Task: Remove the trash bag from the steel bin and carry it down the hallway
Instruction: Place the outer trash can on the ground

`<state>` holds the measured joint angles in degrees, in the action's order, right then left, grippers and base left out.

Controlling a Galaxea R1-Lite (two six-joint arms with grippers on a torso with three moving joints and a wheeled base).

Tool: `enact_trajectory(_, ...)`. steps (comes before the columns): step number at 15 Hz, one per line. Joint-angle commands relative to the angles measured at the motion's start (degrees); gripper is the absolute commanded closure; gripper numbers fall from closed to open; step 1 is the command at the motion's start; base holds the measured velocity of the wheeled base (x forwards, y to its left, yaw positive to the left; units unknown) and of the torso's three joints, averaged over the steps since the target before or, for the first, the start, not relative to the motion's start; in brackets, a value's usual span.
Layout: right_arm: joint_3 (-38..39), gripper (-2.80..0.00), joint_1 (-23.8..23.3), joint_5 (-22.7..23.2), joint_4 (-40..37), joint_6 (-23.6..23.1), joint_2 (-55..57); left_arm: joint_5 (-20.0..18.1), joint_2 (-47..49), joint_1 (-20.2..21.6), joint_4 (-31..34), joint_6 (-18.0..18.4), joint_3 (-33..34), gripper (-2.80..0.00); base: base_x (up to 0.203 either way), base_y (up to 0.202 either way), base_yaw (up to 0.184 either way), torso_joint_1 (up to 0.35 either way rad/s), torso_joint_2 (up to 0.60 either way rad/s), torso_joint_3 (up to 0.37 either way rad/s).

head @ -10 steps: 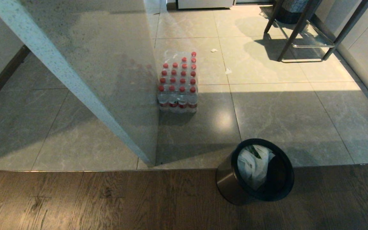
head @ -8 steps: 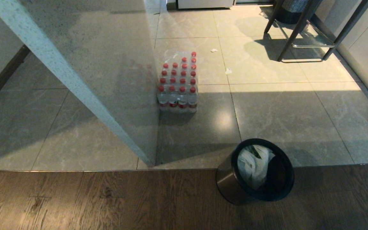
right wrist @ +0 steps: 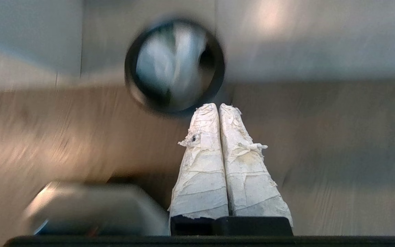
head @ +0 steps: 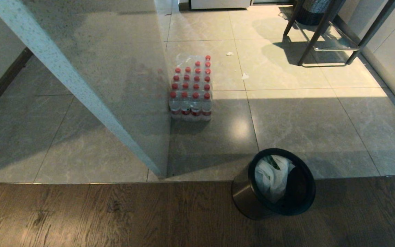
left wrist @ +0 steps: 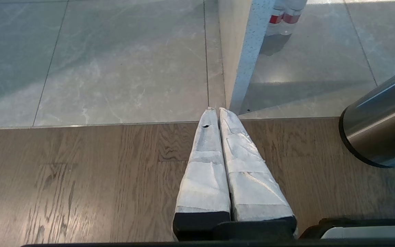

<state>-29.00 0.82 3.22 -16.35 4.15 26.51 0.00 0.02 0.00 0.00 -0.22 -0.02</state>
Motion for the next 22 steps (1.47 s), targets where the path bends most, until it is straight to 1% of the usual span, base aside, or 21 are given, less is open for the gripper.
enact_trajectory(1,-8.43,0.0,1.26,1.3,-4.33,2.06,24.7,0.0,0.06,0.0,0.0,-0.04,0.02,0.0,0.0,0.0,0.0,0.0,0.0,0.0)
enact_trajectory(3,-12.11,0.0,2.5,2.54,-6.46,3.51,36.42,0.0,0.06,0.0,0.0,-0.04,0.02,0.0,0.0,0.0,0.0,0.0,0.0,0.0)
enact_trajectory(6,-13.39,0.0,4.52,3.17,-3.51,3.83,51.12,0.0,0.06,0.0,0.0,-0.04,0.02,0.0,0.0,0.0,0.0,0.0,0.0,0.0)
enact_trajectory(8,-12.23,0.0,6.35,2.78,1.09,3.41,58.33,0.0,0.06,0.0,0.0,-0.04,0.02,0.0,0.0,0.0,0.0,0.0,0.0,0.0)
enact_trajectory(9,-12.01,0.0,6.96,1.83,4.18,3.24,62.11,0.0,0.06,0.0,0.0,-0.04,0.02,0.0,0.0,0.0,0.0,0.0,0.0,0.0)
enact_trajectory(11,-12.36,0.0,7.54,-1.78,11.92,3.11,69.76,0.0,0.06,0.0,0.0,-0.04,0.02,0.0,0.0,0.0,0.0,0.0,0.0,0.0)
enact_trajectory(12,-12.52,-2.8,7.71,-3.52,16.53,2.99,73.12,0.0,0.06,0.0,0.0,-0.04,0.02,0.0,0.0,0.0,0.0,0.0,0.0,0.0)
enact_trajectory(13,-12.72,-2.8,8.06,-4.72,21.16,2.9,75.66,0.0,0.06,0.0,0.0,-0.04,0.02,0.0,0.0,0.0,0.0,0.0,0.0,0.0)
enact_trajectory(14,-13.56,-2.8,8.47,-5.01,24.09,3.0,77.03,0.0,0.06,0.0,0.0,-0.04,0.02,0.0,0.0,0.0,0.0,0.0,0.0,0.0)
enact_trajectory(18,-14.08,-2.8,8.24,-5.01,25.22,3.39,80.27,0.0,0.06,0.0,0.0,0.04,0.02,0.0,0.0,0.0,0.0,0.0,0.0,0.0)
enact_trajectory(20,-13.1,-2.8,8.05,-5.21,25.48,3.58,80.53,0.0,0.06,0.0,0.0,-0.04,0.02,0.0,0.0,0.0,0.0,0.0,0.0,0.0)
enact_trajectory(22,-12.68,-2.8,6.14,-5.65,25.64,2.9,79.82,0.0,0.06,0.0,0.0,-0.04,0.02,0.0,0.0,0.0,0.0,0.0,0.0,0.0)
